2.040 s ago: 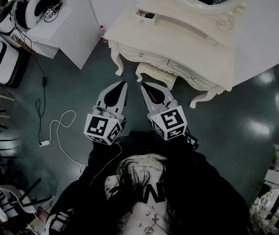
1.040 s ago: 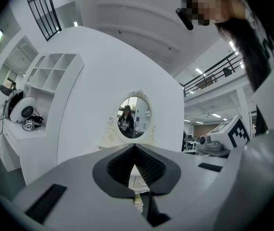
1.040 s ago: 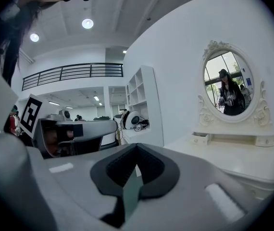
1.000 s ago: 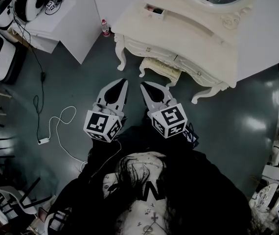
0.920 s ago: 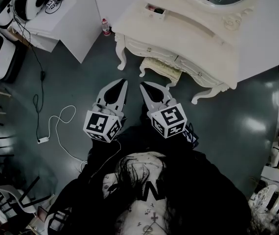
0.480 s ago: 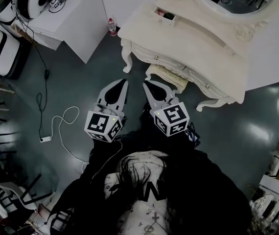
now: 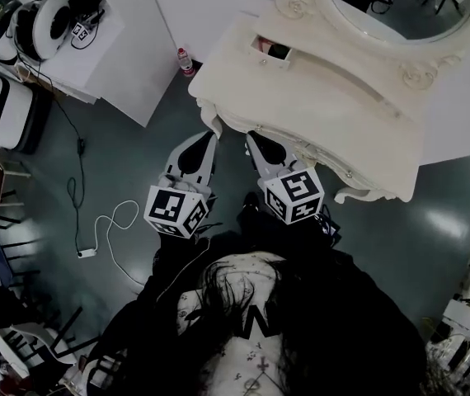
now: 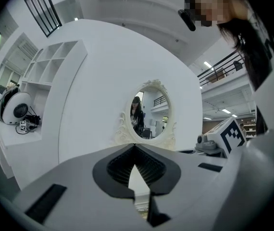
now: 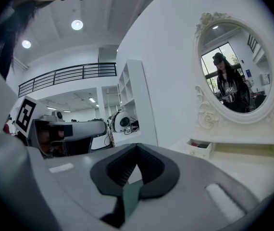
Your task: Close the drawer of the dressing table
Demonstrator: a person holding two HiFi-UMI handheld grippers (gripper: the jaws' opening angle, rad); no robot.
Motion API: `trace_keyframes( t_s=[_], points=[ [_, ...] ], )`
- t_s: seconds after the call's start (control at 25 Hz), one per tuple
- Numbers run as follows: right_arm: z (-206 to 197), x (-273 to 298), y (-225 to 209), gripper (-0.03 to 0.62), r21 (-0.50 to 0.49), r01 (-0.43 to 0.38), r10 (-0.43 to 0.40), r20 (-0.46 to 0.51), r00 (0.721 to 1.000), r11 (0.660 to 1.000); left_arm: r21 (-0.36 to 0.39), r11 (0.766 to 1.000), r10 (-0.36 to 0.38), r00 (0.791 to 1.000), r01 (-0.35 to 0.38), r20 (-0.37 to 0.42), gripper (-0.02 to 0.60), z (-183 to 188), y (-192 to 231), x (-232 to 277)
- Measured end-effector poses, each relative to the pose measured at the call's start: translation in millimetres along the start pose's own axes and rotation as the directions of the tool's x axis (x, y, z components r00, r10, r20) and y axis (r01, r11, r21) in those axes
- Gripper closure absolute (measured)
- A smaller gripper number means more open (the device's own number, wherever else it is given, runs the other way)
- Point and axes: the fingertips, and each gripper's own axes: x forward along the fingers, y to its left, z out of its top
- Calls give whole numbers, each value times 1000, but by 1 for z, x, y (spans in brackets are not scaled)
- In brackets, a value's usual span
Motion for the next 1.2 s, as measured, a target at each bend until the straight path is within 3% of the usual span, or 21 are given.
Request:
trace_keyframes(
  t_s=[0.32, 0.72, 1.08, 1.2],
  points=[
    [15, 30, -58, 585, 33, 12, -13, 19, 1000, 999, 15, 1000, 15, 1000, -15, -16, 581, 6, 14, 52],
    [17, 64, -68, 586, 50, -3, 3, -5, 1000, 999, 13, 1000, 5, 999, -4, -43, 581, 10, 41, 80],
    [25, 110, -122, 585, 84, 157, -158, -5, 987, 984, 21, 987, -158, 983, 161, -93, 581, 14, 74, 152],
    [37, 128, -135, 585, 99, 205, -207, 9, 978, 974, 23, 974, -221, 969, 225, -110, 581, 21, 90, 179]
  ],
)
